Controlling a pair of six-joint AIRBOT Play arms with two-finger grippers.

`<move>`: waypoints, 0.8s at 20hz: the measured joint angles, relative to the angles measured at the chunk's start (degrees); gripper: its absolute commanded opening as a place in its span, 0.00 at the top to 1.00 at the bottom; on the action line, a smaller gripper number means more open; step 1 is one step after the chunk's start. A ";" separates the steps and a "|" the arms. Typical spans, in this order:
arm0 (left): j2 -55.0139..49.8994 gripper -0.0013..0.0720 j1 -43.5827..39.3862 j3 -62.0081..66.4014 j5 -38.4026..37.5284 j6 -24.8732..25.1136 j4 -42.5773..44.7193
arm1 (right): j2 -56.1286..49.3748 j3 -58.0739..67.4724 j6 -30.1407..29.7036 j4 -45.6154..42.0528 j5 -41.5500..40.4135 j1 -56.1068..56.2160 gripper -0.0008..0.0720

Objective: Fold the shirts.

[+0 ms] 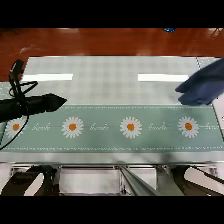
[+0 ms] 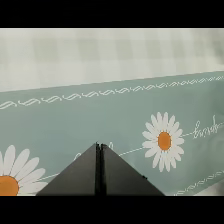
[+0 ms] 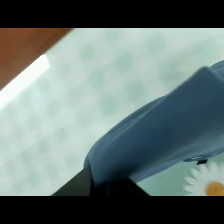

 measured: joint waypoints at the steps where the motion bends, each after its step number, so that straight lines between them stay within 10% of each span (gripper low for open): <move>1: 0.00 0.96 -0.04 0.00 0.11 0.02 -0.02 | 1.73 -2.75 -0.35 -1.27 0.48 -2.27 0.96; 13: -1.66 0.96 -0.09 0.00 5.35 0.02 -0.09 | 21.90 -39.41 -6.64 -20.76 2.47 -35.74 0.95; 15: -2.73 0.96 -0.09 0.00 5.79 0.02 -0.09 | 23.41 -43.89 -6.64 -26.43 2.43 -38.07 0.47; 16: -3.41 0.96 -0.09 0.00 5.79 0.02 -0.09 | 23.87 -45.88 -6.49 -29.35 2.36 -38.75 0.43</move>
